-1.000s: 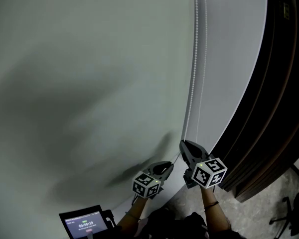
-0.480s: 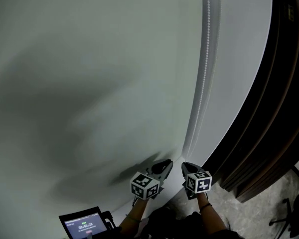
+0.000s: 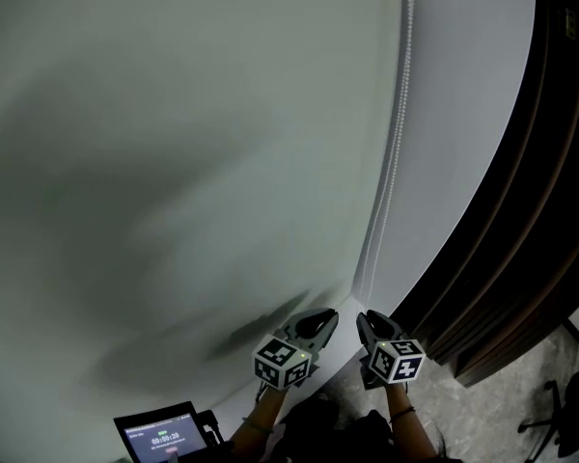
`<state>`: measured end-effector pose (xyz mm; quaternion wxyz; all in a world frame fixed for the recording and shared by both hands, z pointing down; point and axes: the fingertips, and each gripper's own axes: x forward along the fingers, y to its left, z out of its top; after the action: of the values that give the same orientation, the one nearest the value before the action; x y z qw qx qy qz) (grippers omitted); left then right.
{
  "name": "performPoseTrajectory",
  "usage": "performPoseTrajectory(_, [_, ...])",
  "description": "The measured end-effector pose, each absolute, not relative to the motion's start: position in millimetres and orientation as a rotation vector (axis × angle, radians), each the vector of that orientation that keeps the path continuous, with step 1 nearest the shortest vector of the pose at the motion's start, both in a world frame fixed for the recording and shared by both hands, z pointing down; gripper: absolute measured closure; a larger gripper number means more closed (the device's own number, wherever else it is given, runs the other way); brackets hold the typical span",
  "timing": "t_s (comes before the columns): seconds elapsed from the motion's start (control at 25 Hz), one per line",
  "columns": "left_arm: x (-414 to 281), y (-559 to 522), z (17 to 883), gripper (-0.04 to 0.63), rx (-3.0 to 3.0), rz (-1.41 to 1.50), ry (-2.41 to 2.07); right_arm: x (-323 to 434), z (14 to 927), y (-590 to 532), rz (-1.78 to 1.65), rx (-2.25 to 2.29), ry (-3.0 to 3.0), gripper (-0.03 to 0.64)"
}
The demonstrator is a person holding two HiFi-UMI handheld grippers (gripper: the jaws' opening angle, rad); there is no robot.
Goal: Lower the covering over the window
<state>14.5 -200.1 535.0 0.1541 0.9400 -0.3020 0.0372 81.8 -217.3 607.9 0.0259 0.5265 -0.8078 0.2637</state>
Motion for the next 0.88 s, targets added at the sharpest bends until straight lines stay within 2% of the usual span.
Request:
performPoseTrajectory(0.48, [28.7, -160.2, 528.2, 0.568, 2.715, 0.044, -0.858, 81.6, 507.3, -167.2, 0.564, 1.662, -2.713, 0.537])
performPoseTrajectory(0.88, [80.8, -41.4, 488.1, 0.568, 2.66, -0.098, -0.945, 133.2, 473.7, -31.6, 0.56, 1.611, -2.726, 0.566])
